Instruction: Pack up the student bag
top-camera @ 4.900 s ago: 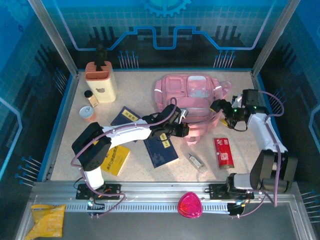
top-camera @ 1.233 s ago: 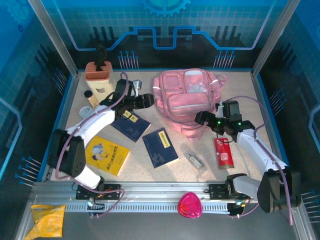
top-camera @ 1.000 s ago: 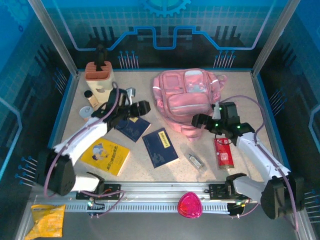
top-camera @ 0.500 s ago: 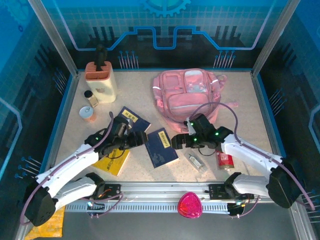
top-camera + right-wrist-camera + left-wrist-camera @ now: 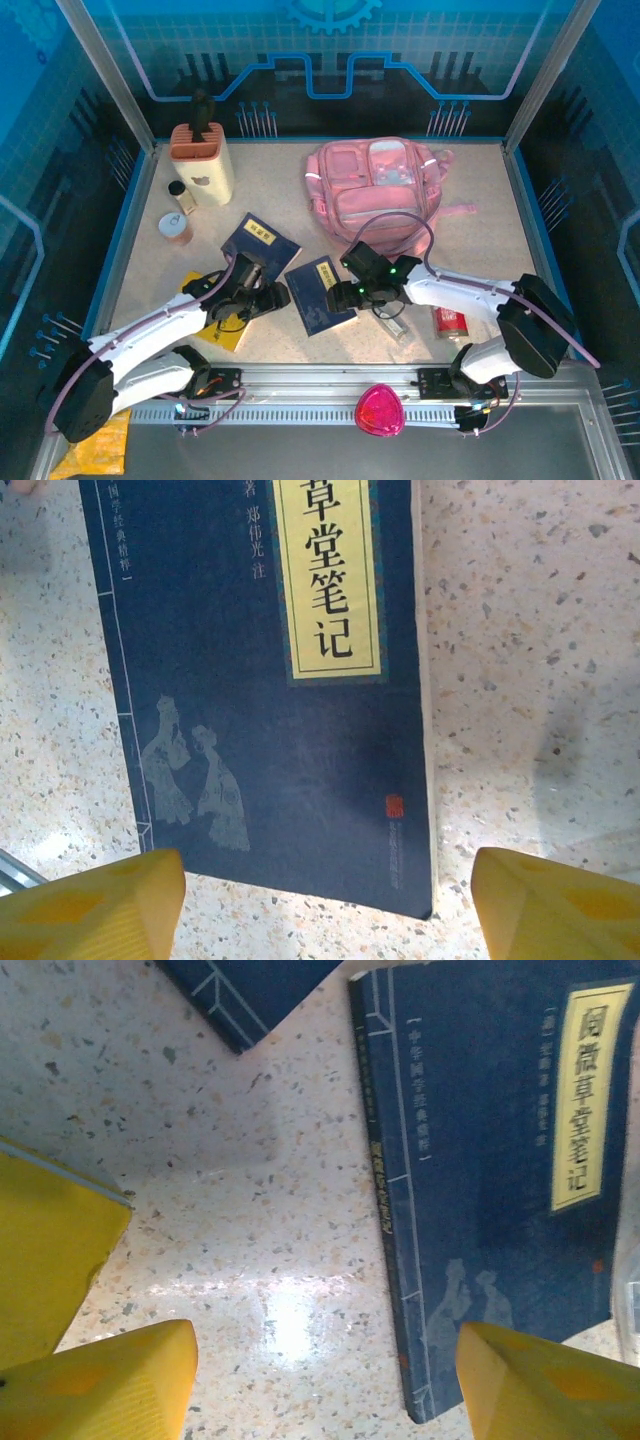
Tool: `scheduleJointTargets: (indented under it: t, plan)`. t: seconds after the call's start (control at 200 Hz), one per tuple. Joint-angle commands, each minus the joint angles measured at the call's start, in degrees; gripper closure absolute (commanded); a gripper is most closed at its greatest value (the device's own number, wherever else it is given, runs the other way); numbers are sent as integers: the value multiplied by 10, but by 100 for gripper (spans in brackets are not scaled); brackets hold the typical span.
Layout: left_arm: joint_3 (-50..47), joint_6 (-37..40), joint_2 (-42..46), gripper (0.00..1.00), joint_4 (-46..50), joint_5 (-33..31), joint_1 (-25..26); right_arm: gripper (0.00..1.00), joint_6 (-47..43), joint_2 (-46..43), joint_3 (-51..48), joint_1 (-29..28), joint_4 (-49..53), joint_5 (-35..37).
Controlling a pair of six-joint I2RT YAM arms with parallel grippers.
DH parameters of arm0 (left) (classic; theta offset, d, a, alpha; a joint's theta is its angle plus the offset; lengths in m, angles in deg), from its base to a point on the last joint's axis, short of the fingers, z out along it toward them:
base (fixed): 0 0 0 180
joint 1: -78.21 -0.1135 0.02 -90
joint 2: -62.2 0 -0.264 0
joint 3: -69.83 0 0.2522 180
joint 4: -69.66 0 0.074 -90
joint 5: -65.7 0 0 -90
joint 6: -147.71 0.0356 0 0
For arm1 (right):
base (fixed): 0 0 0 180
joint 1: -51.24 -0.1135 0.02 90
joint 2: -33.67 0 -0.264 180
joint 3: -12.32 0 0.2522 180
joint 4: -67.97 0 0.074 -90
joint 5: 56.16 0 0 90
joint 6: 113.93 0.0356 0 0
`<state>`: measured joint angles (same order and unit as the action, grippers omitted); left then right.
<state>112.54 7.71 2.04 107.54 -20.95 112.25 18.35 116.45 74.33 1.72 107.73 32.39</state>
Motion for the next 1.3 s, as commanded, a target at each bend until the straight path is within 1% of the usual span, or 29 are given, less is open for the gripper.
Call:
scheduleJointTargets:
  t: [0.0,0.025,0.105,0.345,0.52,0.63,0.755,0.895,1.111,1.186,1.296]
  plan:
    - [-12,-26,-16,35,-42,8,9,26,7,22,18,-7,8,31]
    - [-13,-30,-18,35,-51,10,11,28,6,27,37,-5,14,38]
    - [-18,-43,-27,37,-76,11,20,29,6,38,39,1,8,44]
    - [-24,-68,-61,40,-133,11,27,30,2,97,52,7,-7,33]
    - [-27,-76,-71,42,-135,-7,26,34,1,127,56,0,-25,15]
    - [-28,-77,-71,42,-125,-19,26,37,23,128,57,-17,-24,-8]
    - [-31,-76,-72,42,-126,-26,26,44,63,109,52,-50,-38,-16]
    - [-30,-75,-72,43,-116,-35,26,49,86,101,57,-77,-47,-21]
    - [-16,-63,-84,47,-102,-27,25,56,98,100,46,-42,-36,-4]
    - [-9,-55,-91,48,-94,-28,26,56,97,105,44,-34,-40,2]
    - [-2,-48,-104,48,-90,-25,26,55,104,126,47,-28,-57,-20]
